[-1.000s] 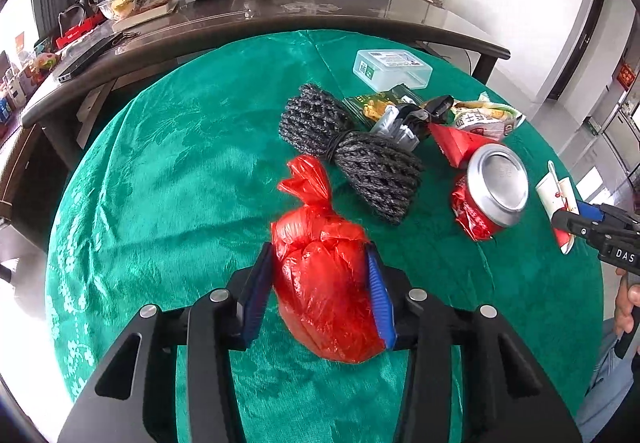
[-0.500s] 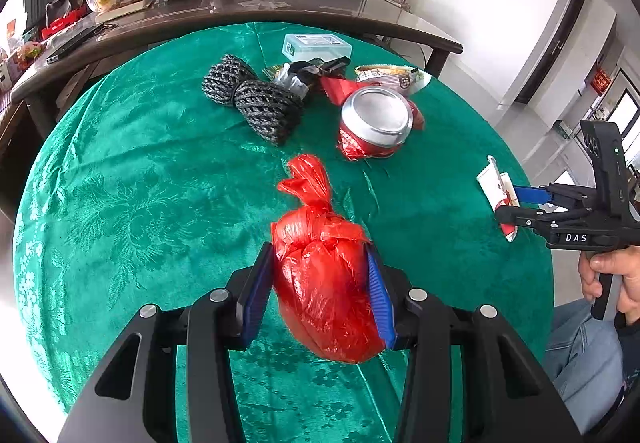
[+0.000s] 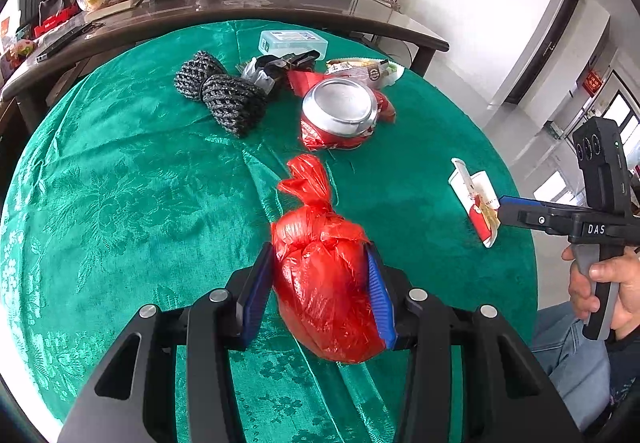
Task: Collect trash
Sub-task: 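Carry the red bag and paper wrapper over the blue basket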
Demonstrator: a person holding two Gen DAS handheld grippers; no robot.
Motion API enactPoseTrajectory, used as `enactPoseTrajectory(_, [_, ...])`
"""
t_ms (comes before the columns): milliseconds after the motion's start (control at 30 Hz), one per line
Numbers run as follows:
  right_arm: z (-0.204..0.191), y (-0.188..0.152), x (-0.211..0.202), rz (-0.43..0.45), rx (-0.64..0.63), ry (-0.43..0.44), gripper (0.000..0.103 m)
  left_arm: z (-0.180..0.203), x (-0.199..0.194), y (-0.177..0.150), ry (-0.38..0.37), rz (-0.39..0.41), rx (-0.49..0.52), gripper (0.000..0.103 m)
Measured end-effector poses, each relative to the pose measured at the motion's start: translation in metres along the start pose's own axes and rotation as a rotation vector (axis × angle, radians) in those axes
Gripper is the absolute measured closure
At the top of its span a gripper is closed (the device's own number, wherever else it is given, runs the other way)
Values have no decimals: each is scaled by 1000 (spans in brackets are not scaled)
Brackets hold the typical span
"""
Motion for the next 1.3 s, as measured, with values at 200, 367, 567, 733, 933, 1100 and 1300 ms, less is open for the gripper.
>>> enactPoseTrajectory(200, [9,-3,7,-14,76,49,50,14,-1,1,-8,4,24,58])
enactPoseTrajectory(367, [18,-2,5,11,79,11,92,31,-1,0,-30,10,33,59])
enactPoseTrajectory(567, [36,9,-24,82,58,-31,92,78,13,10,-84,-3,98,59])
enactPoseTrajectory(733, [97,19,-62,133,82,-137,92,142,53,24,-170,-50,160,59])
enactPoseTrajectory(933, [217,7,-85,106,135,-372,92,231,114,35,-274,-118,250,59])
enactPoseTrajectory(1100, [301,-15,-80,53,201,-497,92,296,176,40,-337,-194,287,59])
enactPoseTrajectory(1300, [356,-32,-70,19,267,-531,92,344,247,39,-364,-254,307,58])
Point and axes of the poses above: each gripper's, at about its wrist camera, not at the fingertips, and x roughly the way its jaws point, z to its right, y to its top, the point moved 8 cm from there along x, roughly the way its jaws point, and after that the axes turned 14 degrees about -y, right-handed, at the moved point
